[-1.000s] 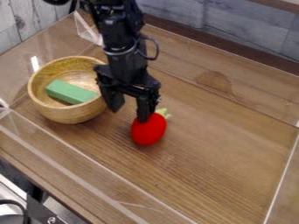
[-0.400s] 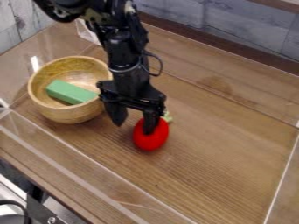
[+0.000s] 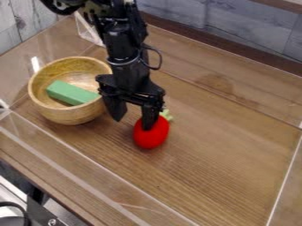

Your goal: Move the red fruit to the right

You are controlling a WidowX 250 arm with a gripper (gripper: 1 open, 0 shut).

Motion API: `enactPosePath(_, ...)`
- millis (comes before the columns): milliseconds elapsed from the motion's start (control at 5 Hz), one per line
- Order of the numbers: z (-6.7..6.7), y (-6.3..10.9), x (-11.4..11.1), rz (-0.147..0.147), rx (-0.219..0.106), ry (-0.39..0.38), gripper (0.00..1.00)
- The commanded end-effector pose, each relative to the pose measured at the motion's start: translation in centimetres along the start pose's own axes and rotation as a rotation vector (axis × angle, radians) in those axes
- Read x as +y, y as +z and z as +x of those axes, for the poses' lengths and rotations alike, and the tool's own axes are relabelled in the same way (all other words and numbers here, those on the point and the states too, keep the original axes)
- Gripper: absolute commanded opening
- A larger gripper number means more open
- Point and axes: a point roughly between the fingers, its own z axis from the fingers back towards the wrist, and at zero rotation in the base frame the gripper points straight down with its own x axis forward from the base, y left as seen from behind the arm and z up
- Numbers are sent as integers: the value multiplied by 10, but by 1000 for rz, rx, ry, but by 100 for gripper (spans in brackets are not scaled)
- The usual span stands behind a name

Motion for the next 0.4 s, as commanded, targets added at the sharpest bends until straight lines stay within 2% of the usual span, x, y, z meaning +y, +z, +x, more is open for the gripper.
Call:
enactPosePath(0,9,0,-4,15,-43,24,0)
enactPosePath(200,12,-4,-10,26,-49,52,0)
